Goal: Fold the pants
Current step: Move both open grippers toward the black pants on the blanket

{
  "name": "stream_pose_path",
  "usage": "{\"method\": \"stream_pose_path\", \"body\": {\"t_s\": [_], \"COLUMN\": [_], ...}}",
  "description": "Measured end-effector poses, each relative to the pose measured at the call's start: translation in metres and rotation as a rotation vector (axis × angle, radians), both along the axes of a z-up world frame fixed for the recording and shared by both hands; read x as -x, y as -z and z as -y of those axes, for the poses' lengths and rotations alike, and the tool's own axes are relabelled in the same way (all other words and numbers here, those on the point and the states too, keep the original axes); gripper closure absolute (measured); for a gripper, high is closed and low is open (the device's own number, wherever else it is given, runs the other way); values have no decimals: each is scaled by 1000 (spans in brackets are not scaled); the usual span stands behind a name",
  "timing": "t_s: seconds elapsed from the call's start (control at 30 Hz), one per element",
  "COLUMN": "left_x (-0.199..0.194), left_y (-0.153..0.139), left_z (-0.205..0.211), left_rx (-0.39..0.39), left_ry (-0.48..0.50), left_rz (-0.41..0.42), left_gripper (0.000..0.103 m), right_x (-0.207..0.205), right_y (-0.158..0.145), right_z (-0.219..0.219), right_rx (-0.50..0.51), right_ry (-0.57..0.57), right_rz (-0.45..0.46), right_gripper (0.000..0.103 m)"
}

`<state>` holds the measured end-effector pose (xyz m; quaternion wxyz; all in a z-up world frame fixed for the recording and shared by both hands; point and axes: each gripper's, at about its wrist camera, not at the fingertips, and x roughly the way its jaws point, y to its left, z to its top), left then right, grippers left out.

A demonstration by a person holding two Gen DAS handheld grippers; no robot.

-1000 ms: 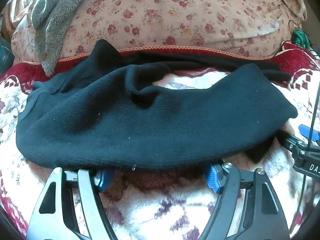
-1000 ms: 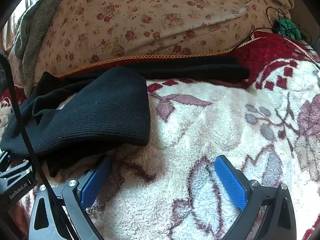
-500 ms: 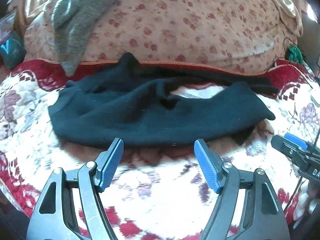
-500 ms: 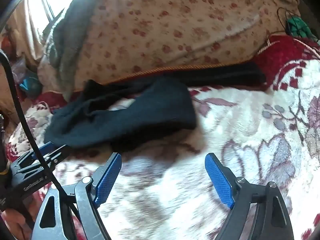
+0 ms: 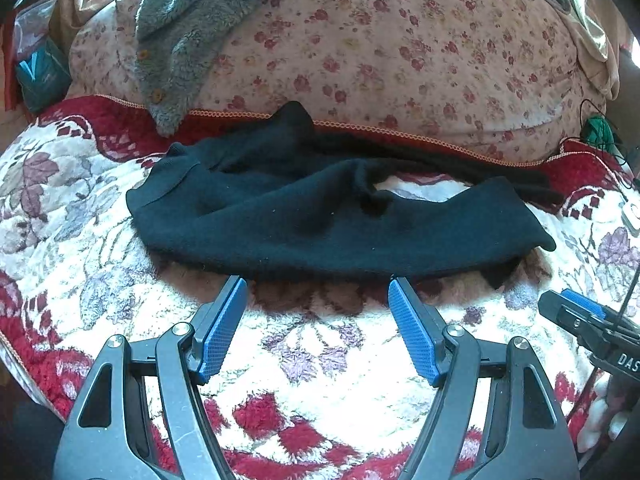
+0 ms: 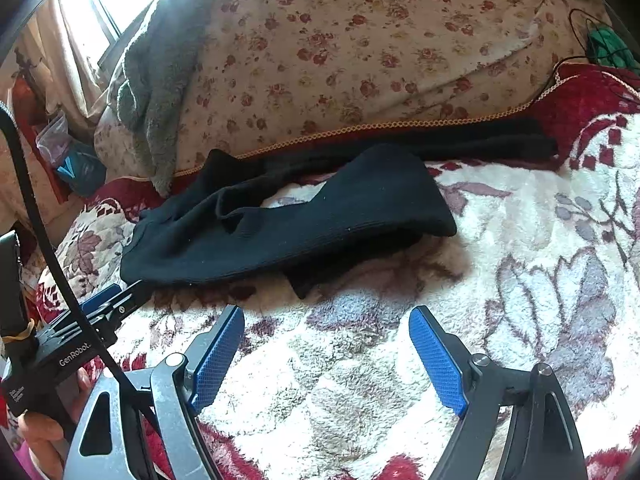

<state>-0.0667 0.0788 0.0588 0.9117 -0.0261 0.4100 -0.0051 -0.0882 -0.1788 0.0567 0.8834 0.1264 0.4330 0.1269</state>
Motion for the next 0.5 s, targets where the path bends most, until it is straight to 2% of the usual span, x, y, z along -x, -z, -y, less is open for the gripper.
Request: {"method": "stream_pose_path", "body": {"t_s": [0.07,0.5], "left_x": [-1,-6], "left_y": [0,3], "left_z": [-1,-7], "left_rx": [-1,13], "left_ry": [0,-16], "left_rz": [-4,-20], "left_gripper": [29,29], "right_x": [-1,-6], "right_y": [4,6], "right_z": [2,5], "right_rx": [-13,-10], "right_ry": [-2,-4], "right_rz": [-11,-25], "right_gripper": [26,26]}}
